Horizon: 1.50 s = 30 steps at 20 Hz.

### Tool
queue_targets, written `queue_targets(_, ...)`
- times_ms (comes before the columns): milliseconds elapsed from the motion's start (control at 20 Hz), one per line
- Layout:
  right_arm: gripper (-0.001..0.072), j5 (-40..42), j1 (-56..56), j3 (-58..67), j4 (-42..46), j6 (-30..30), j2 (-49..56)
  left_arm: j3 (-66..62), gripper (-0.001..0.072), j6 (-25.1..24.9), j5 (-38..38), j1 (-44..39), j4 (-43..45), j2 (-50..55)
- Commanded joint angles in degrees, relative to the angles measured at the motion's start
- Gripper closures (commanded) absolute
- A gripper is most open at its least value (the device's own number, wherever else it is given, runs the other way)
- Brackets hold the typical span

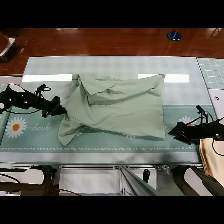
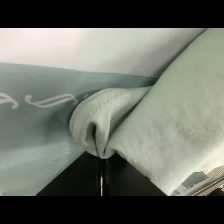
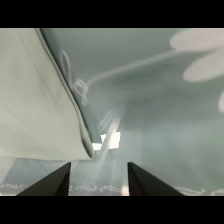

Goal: Fold the shirts.

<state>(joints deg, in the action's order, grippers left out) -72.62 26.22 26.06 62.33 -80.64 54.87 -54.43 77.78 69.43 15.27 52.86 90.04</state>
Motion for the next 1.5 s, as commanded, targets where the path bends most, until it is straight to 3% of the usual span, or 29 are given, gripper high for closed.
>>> queue_targets(0, 0.0299, -1.9, 0.0, -2.4, -0.1, 0.0, 0.8, -0.1, 0.0691, -0.1, 0.2, -0.1, -0.2, 0.0)
queue_targets(500, 0.0304, 2.7, -2.7, -2.4, -5.3, 1.1, 5.6, 0.0, 0.0691, -1.5, -0.3, -0.1, -0.2, 0.0)
queue_targets(850, 0.0317, 12.2, -10.4, 1.8, -18.3, 1.4, 12.4, 0.0, 0.0691, -2.2, 0.0, -0.1, -0.2, 0.0)
queue_targets(900, 0.0343, 12.6, -10.4, 2.1, -18.3, 1.0, 12.5, 0.0, 0.0691, -2.3, 0.0, -0.1, -0.2, 0.0)
queue_targets(1000, 0.0616, 13.0, -10.4, 2.1, -18.9, 2.1, 12.5, 0.0, 0.0691, -2.3, -0.3, -0.1, -0.2, 0.0)
queue_targets(1050, 0.0675, 12.4, -10.4, 2.2, -20.6, 5.2, 12.5, -0.1, 0.0691, -2.3, -0.4, -0.1, -0.8, -0.1)
queue_targets(1150, 0.0676, 7.4, -10.4, 5.4, -23.0, 9.1, 12.4, -1.3, 0.0691, -3.0, 0.1, 0.0, -4.3, -0.9)
queue_targets(1250, 0.0677, 2.7, -10.4, 13.5, -22.9, 9.0, 10.9, -5.0, 0.0691, -4.4, 0.6, 0.1, -10.8, -4.0)
queue_targets(1350, 0.0677, 0.5, -10.4, 27.3, -22.3, 6.8, 8.1, -11.2, 0.0691, -8.0, -0.6, 0.4, -18.7, -9.3)
queue_targets(1450, 0.0677, 0.7, -10.4, 45.1, -20.1, 3.0, 6.4, -18.6, 0.0691, -8.3, -3.8, 0.9, -24.7, -16.3)
